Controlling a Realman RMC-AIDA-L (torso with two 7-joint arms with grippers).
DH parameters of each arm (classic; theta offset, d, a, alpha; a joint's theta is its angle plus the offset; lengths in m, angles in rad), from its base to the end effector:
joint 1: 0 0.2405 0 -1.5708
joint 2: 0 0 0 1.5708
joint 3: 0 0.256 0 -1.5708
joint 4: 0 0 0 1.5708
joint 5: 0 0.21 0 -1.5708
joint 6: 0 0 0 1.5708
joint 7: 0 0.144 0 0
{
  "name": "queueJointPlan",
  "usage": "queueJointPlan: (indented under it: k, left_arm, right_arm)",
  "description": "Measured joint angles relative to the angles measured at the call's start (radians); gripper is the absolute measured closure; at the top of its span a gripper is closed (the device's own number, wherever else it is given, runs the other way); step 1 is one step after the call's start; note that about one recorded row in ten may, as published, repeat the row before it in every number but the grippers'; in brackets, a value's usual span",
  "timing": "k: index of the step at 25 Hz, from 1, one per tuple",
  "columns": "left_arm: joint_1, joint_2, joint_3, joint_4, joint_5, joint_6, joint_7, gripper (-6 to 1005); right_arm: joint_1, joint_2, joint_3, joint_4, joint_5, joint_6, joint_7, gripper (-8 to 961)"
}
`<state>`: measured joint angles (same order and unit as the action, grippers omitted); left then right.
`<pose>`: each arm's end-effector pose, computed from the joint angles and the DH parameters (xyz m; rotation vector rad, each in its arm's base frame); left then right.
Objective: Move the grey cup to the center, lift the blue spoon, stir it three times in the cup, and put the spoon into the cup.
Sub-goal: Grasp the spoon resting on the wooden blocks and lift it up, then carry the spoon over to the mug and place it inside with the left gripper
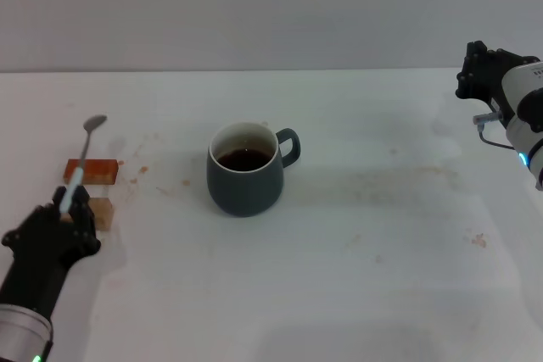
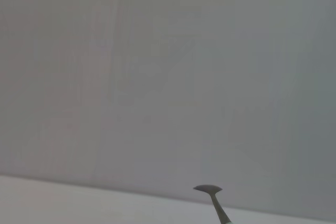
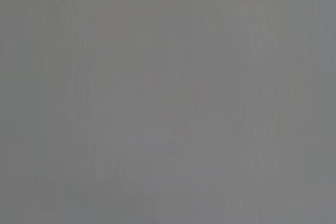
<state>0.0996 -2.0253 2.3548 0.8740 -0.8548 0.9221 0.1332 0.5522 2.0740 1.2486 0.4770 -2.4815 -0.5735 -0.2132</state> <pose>-0.3148 0.2265 -0.0503 -1.5368 -0.8097 -0.6828 0.2700 0.4146 -0.0286 -1.7122 0.5345 0.4314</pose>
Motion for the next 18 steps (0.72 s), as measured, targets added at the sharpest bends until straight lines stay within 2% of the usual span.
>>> queueJointPlan:
  k: [2, 6, 11, 15, 18]
  left_arm:
    - [0.021, 0.023, -0.059, 0.081, 0.049, -0.084, -0.007, 819]
    - [0.058, 0.055, -0.166, 0.233, 0.131, -0.242, -0.016, 819]
    - [0.115, 0.084, -0.327, 0.494, 0.22, -0.532, -0.023, 819]
    - [0.126, 0.094, -0.432, 0.654, 0.229, -0.766, -0.016, 819]
    - [0.12, 0.093, -0.494, 0.724, 0.24, -0.904, -0.013, 819]
  right_arm:
    - [0.0, 0.0, 0.0, 0.0, 0.001, 0.0, 0.0, 925]
    - [0.0, 0.0, 0.0, -0.001, 0.002, -0.002, 0.0, 925]
    - [0.0, 0.001, 0.0, -0.001, 0.003, -0.003, 0.0, 924]
    - [0.0, 0.001, 0.0, 0.0, 0.005, -0.006, 0.0, 924]
    - [0.0, 0.003, 0.0, 0.001, 0.006, -0.007, 0.0, 924]
